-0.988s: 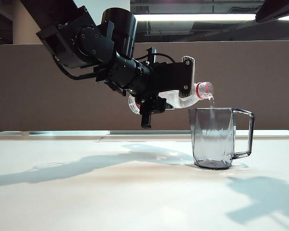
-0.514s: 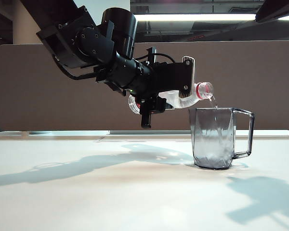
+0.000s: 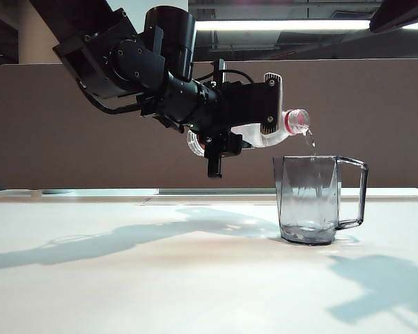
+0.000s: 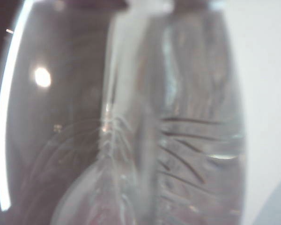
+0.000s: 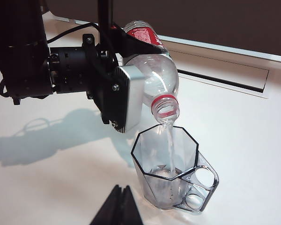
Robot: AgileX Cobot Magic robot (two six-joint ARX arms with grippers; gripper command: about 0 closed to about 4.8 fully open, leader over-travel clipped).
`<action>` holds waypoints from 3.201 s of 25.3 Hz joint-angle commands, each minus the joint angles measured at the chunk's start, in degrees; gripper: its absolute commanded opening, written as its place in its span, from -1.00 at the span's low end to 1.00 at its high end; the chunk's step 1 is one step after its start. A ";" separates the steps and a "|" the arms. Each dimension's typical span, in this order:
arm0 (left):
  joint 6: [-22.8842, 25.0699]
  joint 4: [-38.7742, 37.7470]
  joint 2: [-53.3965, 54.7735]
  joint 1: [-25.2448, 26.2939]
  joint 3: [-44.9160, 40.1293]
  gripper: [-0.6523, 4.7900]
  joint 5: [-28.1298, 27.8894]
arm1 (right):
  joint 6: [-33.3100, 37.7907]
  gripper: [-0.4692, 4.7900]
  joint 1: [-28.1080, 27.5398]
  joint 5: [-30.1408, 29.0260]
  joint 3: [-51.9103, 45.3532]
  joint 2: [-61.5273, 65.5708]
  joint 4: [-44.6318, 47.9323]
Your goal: Pick up the mineral water bottle with the left hand on the table and pour water into the mug until it's half full.
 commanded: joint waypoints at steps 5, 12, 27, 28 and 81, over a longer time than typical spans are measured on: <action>0.57 2.27 -0.98 -0.09 0.42 -0.09 0.22 | -0.20 -0.85 0.04 0.07 0.24 -0.20 0.79; 0.57 2.27 -0.98 -0.07 0.42 -0.09 0.22 | -0.20 -0.85 0.04 0.07 0.24 -0.22 0.79; 1.84 1.70 -0.98 -0.02 0.42 -0.09 0.22 | -0.20 -0.85 0.04 0.07 0.24 -0.22 0.79; 1.84 1.55 -0.98 -0.02 0.42 -0.09 0.22 | -0.20 -0.85 0.04 0.07 0.24 -0.22 0.81; 2.91 1.05 -0.98 0.39 0.42 -0.09 0.22 | -0.20 -0.85 0.04 0.04 0.24 -0.22 0.79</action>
